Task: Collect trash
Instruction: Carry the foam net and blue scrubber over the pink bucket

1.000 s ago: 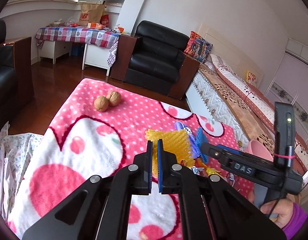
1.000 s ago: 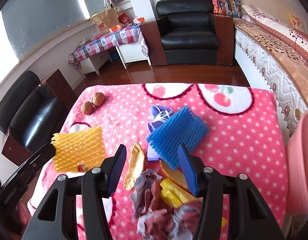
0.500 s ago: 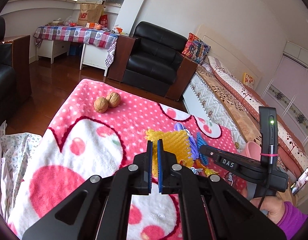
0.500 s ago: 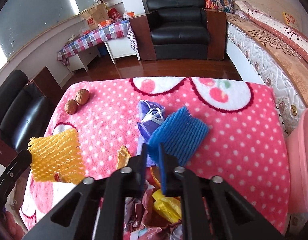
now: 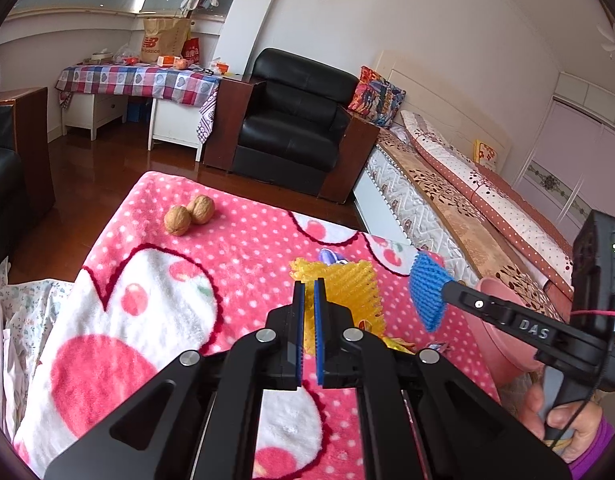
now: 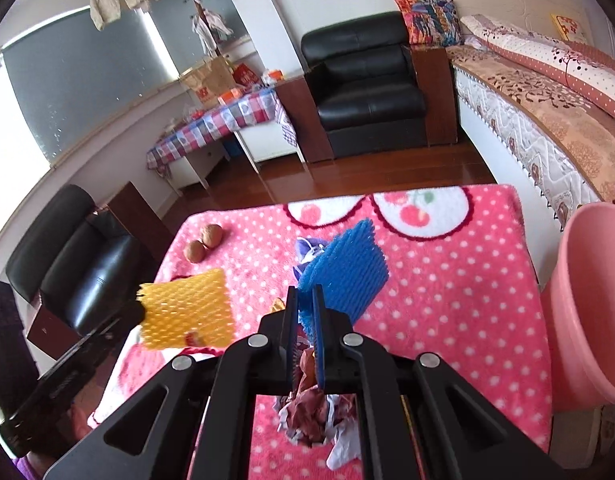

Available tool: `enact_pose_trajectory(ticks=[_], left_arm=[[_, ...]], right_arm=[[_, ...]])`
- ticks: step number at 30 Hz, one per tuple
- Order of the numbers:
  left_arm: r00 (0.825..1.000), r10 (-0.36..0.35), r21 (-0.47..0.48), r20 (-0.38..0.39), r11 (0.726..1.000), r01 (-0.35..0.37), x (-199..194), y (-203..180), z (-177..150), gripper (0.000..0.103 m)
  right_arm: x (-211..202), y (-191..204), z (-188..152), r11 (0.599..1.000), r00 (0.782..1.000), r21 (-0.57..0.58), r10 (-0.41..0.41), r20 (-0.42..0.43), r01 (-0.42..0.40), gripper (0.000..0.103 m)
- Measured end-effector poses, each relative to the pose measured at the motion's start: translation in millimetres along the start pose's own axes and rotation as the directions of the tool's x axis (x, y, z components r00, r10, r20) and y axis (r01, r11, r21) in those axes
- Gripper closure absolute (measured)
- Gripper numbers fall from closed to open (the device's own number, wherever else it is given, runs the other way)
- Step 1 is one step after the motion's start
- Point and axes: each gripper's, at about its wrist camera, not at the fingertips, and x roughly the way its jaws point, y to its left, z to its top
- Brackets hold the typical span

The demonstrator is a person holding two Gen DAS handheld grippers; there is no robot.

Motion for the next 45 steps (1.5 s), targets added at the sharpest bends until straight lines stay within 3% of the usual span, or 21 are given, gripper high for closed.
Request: enact_pose_trajectory(ticks=[6,14,26,35,45], left_arm=[[0.999,-0.041,0.048,0.004,0.998,0.041,2.2,-28.9,3.4,0.1],[0.993,-0.118,0.118,-0.006,0.986,0.118,12.9,-78.7,6.4,0.1],[0.973,-0.228,0.234,-0.043,0.944,0.232,36.3,-164.7,-3.8,0.099],[0.956,-0.275,0.275,-0.103,0.916,0.293,63.3,-213.5,-17.4,0.099],[0.95,-0.271,0.339,-0.159,0.888,0.31,94.4,-249.9,-36.1,0.099]], right_arm=[[-38.3,-13.5,-5.4,0.999,0.999,0.03,0.013,0.051,-0.014,0.097],[-80.5,-46.5,-12.5,0.996,0.993,0.085,-0.039,0.116,0.029,0.097],[-132.1,-121.3,-25.5,0.971,0.973,0.218,-0.141,0.183,0.1,0.097],[-147.8,-164.7,-33.5,0.949,0.96,0.276,-0.208,0.188,0.151,0.097],[-140.5,-206.7,-43.6,0.918,0.953,0.345,-0.26,0.153,0.195,0.097]])
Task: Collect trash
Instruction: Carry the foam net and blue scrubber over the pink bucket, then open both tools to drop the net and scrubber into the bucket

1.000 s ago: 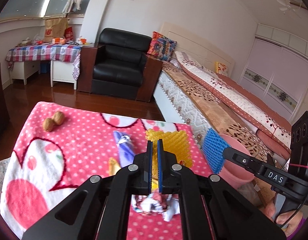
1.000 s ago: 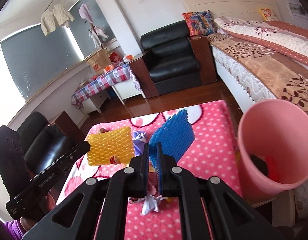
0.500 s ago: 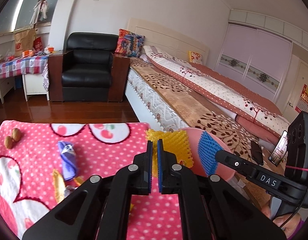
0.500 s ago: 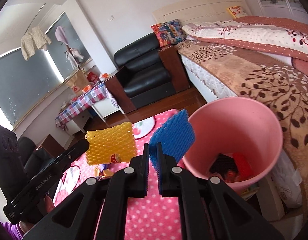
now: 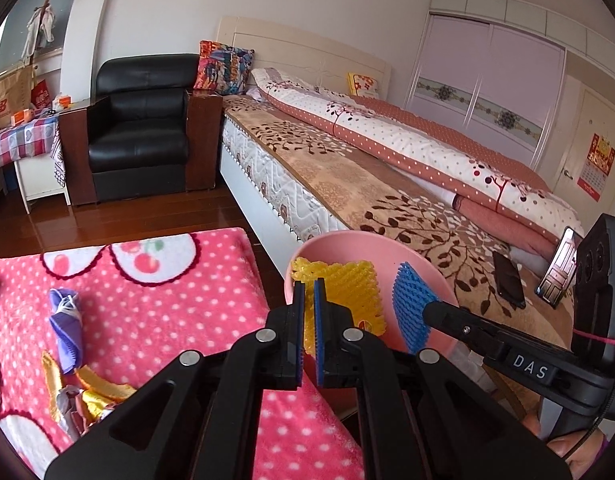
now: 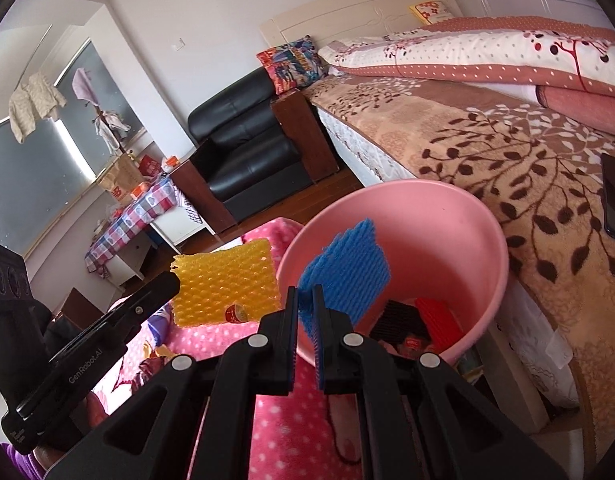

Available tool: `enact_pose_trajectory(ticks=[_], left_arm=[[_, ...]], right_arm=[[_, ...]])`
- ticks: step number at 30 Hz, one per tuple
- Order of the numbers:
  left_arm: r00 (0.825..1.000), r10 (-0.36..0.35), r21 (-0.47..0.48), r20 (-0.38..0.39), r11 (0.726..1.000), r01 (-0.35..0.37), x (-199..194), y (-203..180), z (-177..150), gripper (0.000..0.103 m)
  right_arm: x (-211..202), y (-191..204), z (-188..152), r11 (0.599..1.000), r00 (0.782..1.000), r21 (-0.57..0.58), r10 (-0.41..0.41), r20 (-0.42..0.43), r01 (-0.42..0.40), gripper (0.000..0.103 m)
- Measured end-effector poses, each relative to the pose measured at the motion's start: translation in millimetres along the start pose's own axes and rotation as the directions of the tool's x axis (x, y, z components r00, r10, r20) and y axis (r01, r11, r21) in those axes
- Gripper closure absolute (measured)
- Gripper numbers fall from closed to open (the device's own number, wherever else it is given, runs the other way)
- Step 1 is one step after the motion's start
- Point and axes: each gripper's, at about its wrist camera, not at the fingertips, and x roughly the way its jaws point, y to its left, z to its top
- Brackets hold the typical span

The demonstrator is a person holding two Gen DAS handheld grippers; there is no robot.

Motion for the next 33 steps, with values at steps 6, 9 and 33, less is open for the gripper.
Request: enact_pose_trajectory(ticks=[6,9,33], left_arm=[[0.999,0.013,0.026,-0.03,1.0,-0.012,23.8,-9.8,-1.3,0.099],[0.999,0.018,0.036,-0.043,0.999,-0.017,33.1,-13.3,-3.8,0.099],[0.994,-0.069,-0.007,-0.079,0.998,0.068,44.8,-19.2,-0.3,0.066]], right_arm=[[10.4,-14.9,1.0,1.0,1.0,0.023,-0.016,-0.011,0.016,0.096],[13.7,-16.8,-1.6,0.999,1.0,0.026,-0.021,-0.018,0.022,0.096],[21.7,-22.5,-4.5,0.995,0.995,-0.004,-0.098,-0.014,0.098,0.061]])
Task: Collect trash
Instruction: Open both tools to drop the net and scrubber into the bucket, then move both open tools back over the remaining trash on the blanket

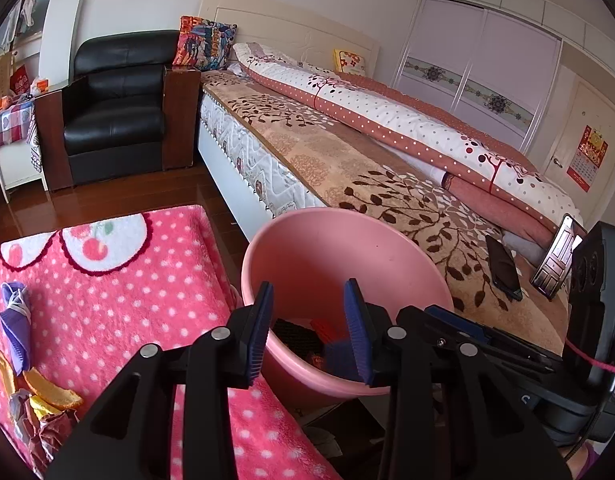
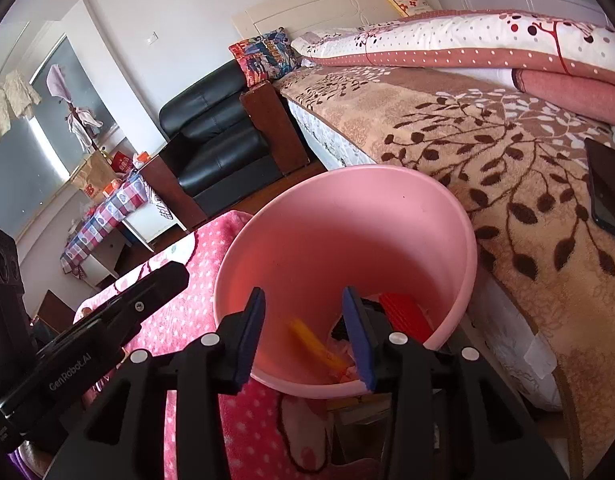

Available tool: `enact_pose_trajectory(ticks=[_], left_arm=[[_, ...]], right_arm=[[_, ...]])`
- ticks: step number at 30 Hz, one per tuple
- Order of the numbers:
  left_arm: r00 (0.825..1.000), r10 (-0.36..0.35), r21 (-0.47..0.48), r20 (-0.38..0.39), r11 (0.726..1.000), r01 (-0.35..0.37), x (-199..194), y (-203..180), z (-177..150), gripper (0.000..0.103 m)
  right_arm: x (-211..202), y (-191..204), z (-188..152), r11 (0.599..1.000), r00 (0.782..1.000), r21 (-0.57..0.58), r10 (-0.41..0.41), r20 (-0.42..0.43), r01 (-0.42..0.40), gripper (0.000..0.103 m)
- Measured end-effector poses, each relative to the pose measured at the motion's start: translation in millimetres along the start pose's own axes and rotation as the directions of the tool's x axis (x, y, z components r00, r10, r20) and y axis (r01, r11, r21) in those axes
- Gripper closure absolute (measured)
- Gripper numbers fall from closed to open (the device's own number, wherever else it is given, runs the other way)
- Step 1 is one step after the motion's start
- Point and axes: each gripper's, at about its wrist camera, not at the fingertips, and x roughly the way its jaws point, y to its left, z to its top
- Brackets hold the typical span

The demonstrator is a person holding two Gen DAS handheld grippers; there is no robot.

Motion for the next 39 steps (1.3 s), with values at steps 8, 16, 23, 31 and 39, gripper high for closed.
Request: enact_pose_trajectory(ticks=[8,16,23,31,39], left_arm=[[0.999,0.003,-0.003,0.051,1.0,-0.003,-24.9,1.0,4.2,0.066],[0.996,0.011,-0.008,0.091,1.0,-0.01,-55.8,5.1,2.0,0.066],[0.994,0.034,-0.005,0.107,0.999,-0.034,-86.0,8.6,-7.9,0.066],[0.992,0.068,-0.022,0.108,0.998,-0.066,-118.6,28.3,-28.4,0.066],[0.983,0.134,-0.047,0.125,0.991,-0.129,-152.1,59.0,-52.6,0.066]], right_arm=[[-16.8,10.8,-3.4,1.0,0.999,-0.021,-0.009,0.036,0.009,0.056],[-36.0,30.6,-12.0,0.999,0.998,-0.039,0.013,0.066,-0.01,0.055],[-54.0,58.3,-25.3,0.996,0.995,-0.078,0.041,0.087,-0.034,0.052],[-64.2,92.4,-44.8,0.987,0.994,-0.145,0.079,0.074,-0.068,0.052],[-59.2,123.8,-67.6,0.974,0.992,-0.194,0.12,0.023,-0.113,0.052]])
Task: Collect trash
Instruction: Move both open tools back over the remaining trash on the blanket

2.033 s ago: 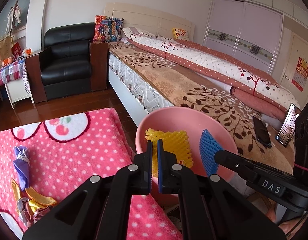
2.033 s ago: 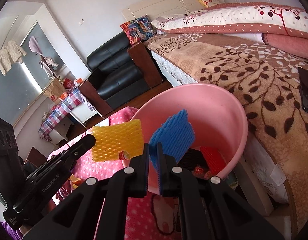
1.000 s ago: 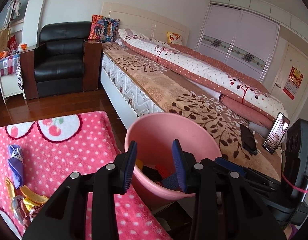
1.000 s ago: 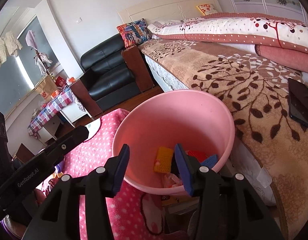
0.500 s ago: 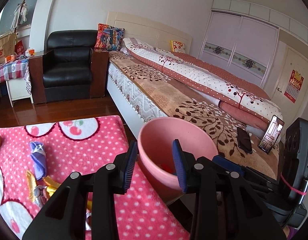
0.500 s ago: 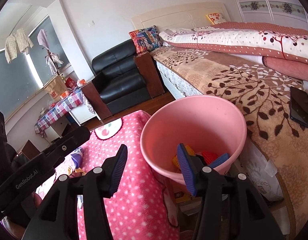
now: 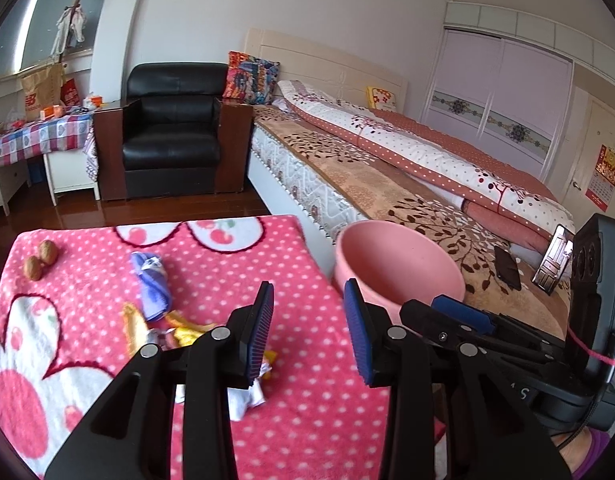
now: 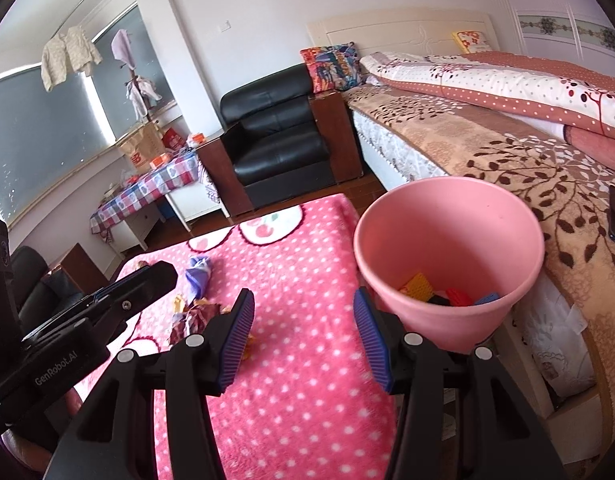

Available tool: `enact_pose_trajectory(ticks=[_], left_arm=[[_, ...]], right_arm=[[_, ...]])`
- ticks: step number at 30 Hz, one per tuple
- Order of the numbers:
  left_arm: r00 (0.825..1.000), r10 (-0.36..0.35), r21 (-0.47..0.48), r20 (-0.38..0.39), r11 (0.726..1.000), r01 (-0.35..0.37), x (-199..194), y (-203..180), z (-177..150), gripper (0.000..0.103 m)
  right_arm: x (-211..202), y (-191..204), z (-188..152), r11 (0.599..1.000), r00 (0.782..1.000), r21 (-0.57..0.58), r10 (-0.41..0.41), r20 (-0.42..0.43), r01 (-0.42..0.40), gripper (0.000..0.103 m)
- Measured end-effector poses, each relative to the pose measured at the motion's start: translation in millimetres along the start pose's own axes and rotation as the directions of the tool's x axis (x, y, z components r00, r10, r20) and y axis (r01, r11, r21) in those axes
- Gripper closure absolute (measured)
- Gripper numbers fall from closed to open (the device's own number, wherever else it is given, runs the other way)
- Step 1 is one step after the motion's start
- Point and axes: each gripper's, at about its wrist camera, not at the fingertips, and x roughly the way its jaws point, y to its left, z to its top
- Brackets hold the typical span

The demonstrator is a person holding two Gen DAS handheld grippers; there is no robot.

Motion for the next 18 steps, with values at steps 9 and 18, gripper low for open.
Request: enact_pose_trajectory(ticks=[9,18], left_arm=[[0.996,0.087,-0.074,-0.026,0.993,-0.089,-21.2,51.7,-29.3,0.066],[0.985,0.152,-0.142,-0.085,0.976,-0.163,-20.5,89.7,-48.6,0.066]], right_arm=[[20.4,23.0,-16.2,0.998,0.997,-0.03,0.045,-0.056,-0.047,0.052],[43.7,38.4,-28.4,0.995,0.989,-0.055,0.078,-0.123,-0.086,0.052]])
